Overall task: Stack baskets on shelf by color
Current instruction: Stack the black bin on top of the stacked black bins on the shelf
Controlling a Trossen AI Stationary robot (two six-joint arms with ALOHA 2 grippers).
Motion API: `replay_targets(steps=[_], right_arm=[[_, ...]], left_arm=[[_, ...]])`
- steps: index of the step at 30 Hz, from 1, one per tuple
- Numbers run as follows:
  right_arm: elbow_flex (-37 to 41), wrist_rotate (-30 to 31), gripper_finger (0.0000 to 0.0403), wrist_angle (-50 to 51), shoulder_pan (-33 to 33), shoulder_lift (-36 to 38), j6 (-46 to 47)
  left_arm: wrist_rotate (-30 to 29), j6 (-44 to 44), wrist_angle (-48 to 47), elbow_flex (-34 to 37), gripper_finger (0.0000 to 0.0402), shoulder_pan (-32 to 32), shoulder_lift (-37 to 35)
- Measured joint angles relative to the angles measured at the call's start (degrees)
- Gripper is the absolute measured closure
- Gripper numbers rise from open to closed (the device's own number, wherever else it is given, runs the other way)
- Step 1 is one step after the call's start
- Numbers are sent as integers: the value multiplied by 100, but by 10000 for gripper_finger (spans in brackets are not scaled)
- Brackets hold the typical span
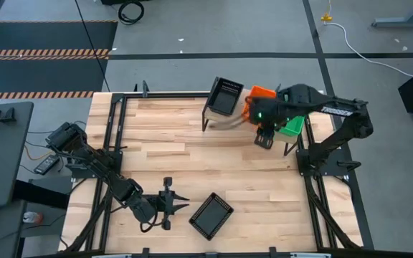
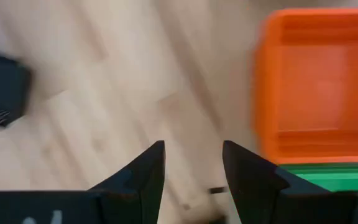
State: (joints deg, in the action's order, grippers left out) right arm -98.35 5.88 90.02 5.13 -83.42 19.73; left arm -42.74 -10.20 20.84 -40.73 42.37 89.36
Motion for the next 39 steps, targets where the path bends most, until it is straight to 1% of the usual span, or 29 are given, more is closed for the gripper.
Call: replay_targets(steps=[3,7,10,13,17,19,23,27,29,32,36,39], right_arm=[[0,93,236,0,-573,-71,460],[121,412,236,-62,-1301,-270,1121],[511,639,236,-93,-1761,-371,1618],[1175,606,234,-244,-2169,-366,2086],[2095,486,229,-480,-2724,-315,2911],[2464,316,226,-651,-2972,-324,3289],[3059,55,220,-1438,-3430,-328,3802],[3429,-5,213,-2312,-3857,-326,4263],[3551,0,210,-2695,-4057,-330,4478],[3693,108,208,-3290,-4308,-367,4738],[3956,323,208,-4004,-4559,-372,4998],[4146,370,208,-4328,-4703,-372,5488]], left_arm=[[292,-129,41,0,291,-3,0],[523,-254,108,0,237,-2,36],[734,-217,190,-56,206,30,118],[1024,-60,195,-285,188,35,286],[1332,155,-147,-892,182,0,619],[1543,192,-649,-1336,182,-57,831],[1987,162,-2114,-2258,182,-176,1256],[2606,185,-3180,-2867,182,-322,1560],[2857,252,-3514,-2983,182,-385,1632],[3089,389,-3675,-3018,182,-476,1672],[3177,661,-3727,-3015,182,-540,1811],[3360,862,-3493,-3022,182,-570,2029]])
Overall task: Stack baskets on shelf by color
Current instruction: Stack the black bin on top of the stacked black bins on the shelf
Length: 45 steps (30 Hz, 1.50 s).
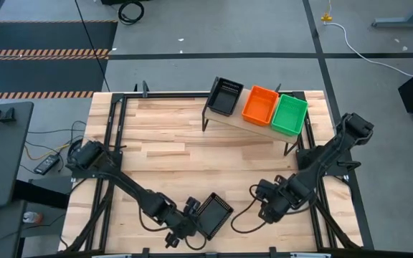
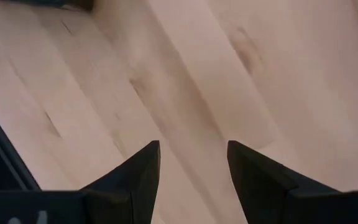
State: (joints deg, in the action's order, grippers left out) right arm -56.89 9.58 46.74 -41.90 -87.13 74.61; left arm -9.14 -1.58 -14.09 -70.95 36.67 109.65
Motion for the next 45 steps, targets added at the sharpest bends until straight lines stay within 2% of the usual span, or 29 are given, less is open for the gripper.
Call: replay_targets(steps=[2,5,8,12,15,16,21,24,31,37,43,45], right_arm=[[134,10,208,-203,-106,1,381],[301,22,208,-479,-299,2,803],[446,156,208,-722,-493,0,1165],[613,388,208,-997,-682,0,1456],[673,625,209,-1124,-777,0,1543],[686,728,209,-1140,-803,0,1543],[698,1266,209,-1153,-881,0,1478],[698,1519,209,-1155,-878,0,1086],[698,2054,209,-1158,-827,0,185],[698,2256,209,-1233,-614,-2,-388],[698,2597,209,-1421,-367,-2,-1055],[698,2701,209,-1519,-296,-2,-1349]], left_arm=[[98,92,65,2,182,-1,171],[-55,226,12,8,187,-37,359],[-259,544,14,10,211,-65,410],[-702,983,-7,6,291,-70,359],[-730,1115,-25,4,373,-198,221],[-742,1110,-43,4,386,-274,177],[-828,1261,-92,-11,395,-724,-199],[-767,1537,-298,-217,395,-1069,-536],[-813,2347,-1391,-1296,397,-2023,-1209],[-923,2919,-2459,-2640,397,-2857,-1258],[-289,3206,-2531,-2770,397,-3772,-1225],[-241,3380,-2446,-2774,397,-4053,-1131]])
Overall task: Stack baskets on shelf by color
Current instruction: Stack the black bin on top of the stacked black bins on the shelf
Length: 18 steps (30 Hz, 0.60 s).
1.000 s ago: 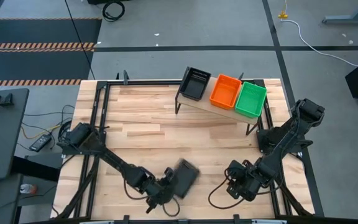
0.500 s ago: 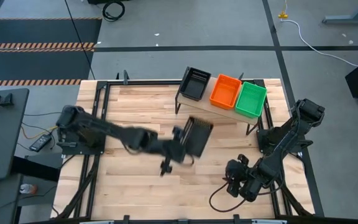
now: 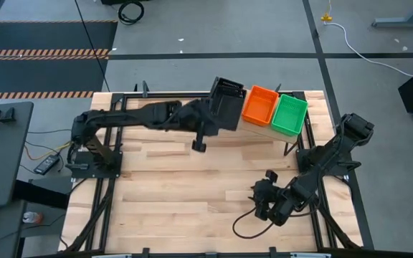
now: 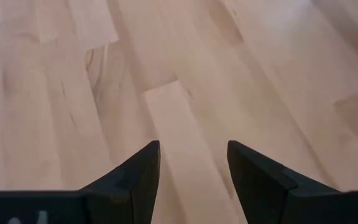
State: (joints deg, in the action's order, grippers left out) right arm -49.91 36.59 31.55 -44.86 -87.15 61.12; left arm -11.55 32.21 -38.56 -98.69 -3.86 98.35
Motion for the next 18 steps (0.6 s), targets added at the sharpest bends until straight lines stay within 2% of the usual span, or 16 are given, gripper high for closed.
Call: replay_targets(steps=[9,13,18], right_arm=[[0,358,209,-265,234,0,-938],[0,366,209,-337,290,0,-1295],[0,433,209,-345,414,0,-1517]], left_arm=[[267,1102,424,2,397,-1167,191],[1026,1154,402,13,397,-1694,367],[1158,1455,439,13,397,-1910,610]])
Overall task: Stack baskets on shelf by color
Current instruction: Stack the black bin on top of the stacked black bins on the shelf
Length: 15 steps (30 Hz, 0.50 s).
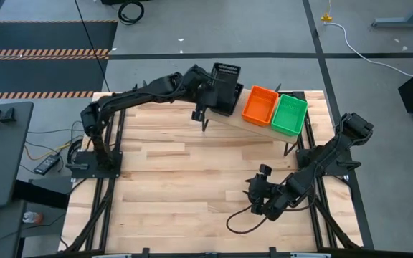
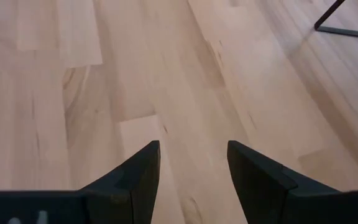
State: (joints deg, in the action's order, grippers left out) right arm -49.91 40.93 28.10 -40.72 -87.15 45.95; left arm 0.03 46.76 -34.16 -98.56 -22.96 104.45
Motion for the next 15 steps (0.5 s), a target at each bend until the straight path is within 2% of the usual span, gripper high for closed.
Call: replay_targets(steps=[15], right_arm=[[0,-10,209,24,224,0,-67]], left_arm=[[40,256,104,0,396,9,71]])
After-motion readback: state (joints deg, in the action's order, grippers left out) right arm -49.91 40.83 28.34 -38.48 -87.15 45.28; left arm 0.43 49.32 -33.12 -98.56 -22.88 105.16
